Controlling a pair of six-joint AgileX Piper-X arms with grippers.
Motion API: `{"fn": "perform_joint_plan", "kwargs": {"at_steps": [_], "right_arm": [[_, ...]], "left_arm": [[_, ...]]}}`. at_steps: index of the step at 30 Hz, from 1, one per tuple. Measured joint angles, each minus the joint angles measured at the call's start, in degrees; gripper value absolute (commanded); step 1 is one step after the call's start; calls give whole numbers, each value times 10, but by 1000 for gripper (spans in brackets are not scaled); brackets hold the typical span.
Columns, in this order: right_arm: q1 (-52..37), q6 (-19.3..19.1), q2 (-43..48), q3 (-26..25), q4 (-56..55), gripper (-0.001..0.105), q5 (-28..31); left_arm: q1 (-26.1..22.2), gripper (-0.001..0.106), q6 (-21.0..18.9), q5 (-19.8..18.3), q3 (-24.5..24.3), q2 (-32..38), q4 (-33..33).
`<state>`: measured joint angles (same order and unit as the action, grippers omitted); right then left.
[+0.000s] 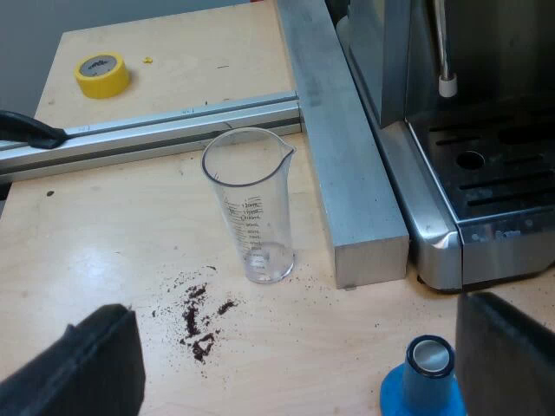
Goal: Place mug into machine
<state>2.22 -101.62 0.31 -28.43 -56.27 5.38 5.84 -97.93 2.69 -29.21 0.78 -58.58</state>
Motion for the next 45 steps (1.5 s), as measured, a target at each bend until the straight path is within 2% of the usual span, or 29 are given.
{"fn": "perform_joint_plan", "kwargs": {"at_steps": [5,12,16,21,22,24,25,28,31,33,39,45], "right_arm": [[0,0,0,0,0,65,0],[0,0,-1,-19,-1,65,-18],[0,0,-30,-48,-3,65,-30],[0,-1,-77,-75,-2,65,-73],[0,-1,-95,-81,-2,65,-100],[0,-1,-110,-85,-2,65,-119],[0,-4,-123,-86,-2,65,-135],[0,-18,-159,-87,4,65,-159],[0,-34,-168,-87,6,65,-164],[0,-44,-169,-87,17,65,-164],[0,-47,-169,-76,43,65,-165],[0,-47,-171,-27,102,65,-166]], "left_arm": [[0,75,0,-27,0,0,0],[0,75,-7,-149,-8,0,40],[8,75,-27,-191,-14,0,80],[42,75,-28,-232,-15,0,118],[63,75,-28,-255,-15,-3,126],[79,75,-28,-271,-15,-10,130],[109,75,-23,-286,-15,-28,139],[159,75,3,-299,-4,-54,158],[182,75,8,-305,13,-63,172],[201,75,10,-304,37,-64,205],[216,75,10,-304,110,-65,307],[216,75,10,-304,167,-67,339]]}}
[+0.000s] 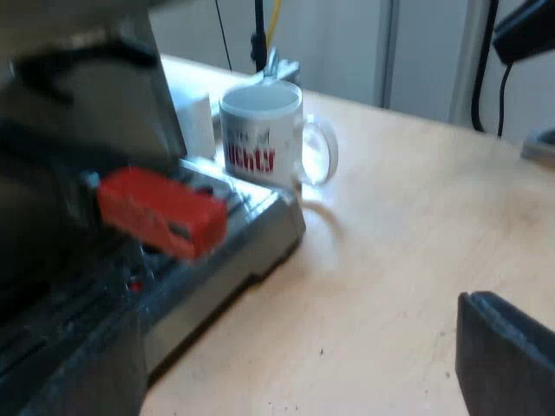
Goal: Place mug into machine
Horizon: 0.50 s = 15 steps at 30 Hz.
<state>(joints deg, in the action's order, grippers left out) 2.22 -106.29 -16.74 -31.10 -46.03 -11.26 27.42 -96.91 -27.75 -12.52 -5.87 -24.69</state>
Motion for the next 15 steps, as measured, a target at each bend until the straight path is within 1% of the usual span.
{"fn": "perform_joint_plan", "kwargs": {"at_steps": [5,7,10,15], "right_arm": [[0,0,-1,28,44,65,3],[0,0,-1,49,76,65,3],[0,0,-2,100,150,65,3],[31,0,-20,149,219,65,3]], "left_arm": [[0,75,0,0,9,0,12],[0,75,0,0,9,0,16],[0,75,0,0,9,0,16],[0,75,0,0,9,0,16]]}}
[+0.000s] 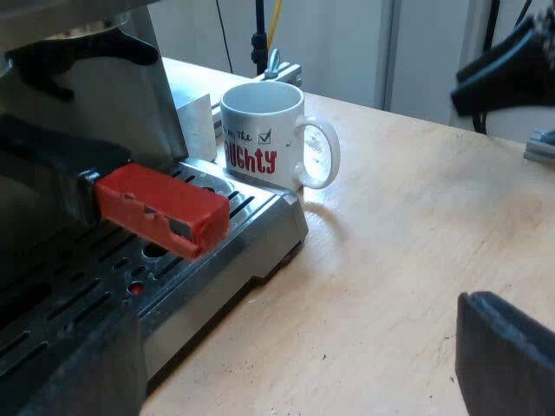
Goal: Place mug into machine
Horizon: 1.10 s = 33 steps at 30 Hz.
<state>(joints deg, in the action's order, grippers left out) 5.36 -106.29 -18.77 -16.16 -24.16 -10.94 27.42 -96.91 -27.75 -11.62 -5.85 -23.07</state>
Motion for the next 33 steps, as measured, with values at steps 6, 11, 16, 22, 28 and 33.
{"fn": "perform_joint_plan", "kwargs": {"at_steps": [6,11,16,22,28,33], "right_arm": [[67,0,-35,35,77,65,51],[162,15,-127,73,265,64,190],[184,56,-215,97,376,64,237],[184,62,-343,101,526,64,255],[184,62,-406,101,600,64,255],[184,85,-575,39,706,64,262]], "left_arm": [[0,75,0,0,0,0,0],[0,75,0,0,0,0,0],[0,75,0,0,0,0,0],[0,75,-1,0,0,0,0],[0,75,-1,0,0,0,0],[0,75,-1,0,0,0,2]]}}
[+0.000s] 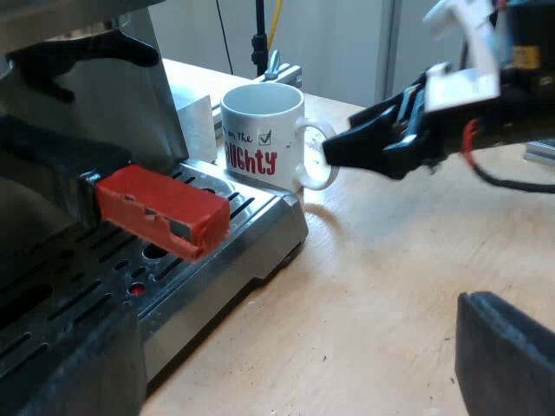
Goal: Place mug into machine
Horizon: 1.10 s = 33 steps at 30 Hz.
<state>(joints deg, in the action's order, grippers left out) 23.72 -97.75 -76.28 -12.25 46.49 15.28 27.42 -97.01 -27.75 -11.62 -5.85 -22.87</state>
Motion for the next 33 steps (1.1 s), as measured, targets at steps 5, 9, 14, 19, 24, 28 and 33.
{"fn": "perform_joint_plan", "kwargs": {"at_steps": [5,9,14,19,24,28,33], "right_arm": [[-1,11,-89,-52,5,64,-1],[-1,26,-117,-74,5,64,18],[-1,26,-122,-78,6,57,24],[-8,25,-122,-82,6,24,27],[-17,-45,-122,-85,8,0,32],[-17,-101,-113,-85,7,0,31],[-17,-118,-54,-81,-42,0,28]], "left_arm": [[0,75,0,0,0,0,1],[0,75,-3,0,0,0,1],[0,75,-3,0,0,0,1],[0,75,-3,0,0,0,1],[0,75,-3,0,0,0,1],[0,75,-3,0,0,0,1],[0,75,-4,41,0,0,-2]]}}
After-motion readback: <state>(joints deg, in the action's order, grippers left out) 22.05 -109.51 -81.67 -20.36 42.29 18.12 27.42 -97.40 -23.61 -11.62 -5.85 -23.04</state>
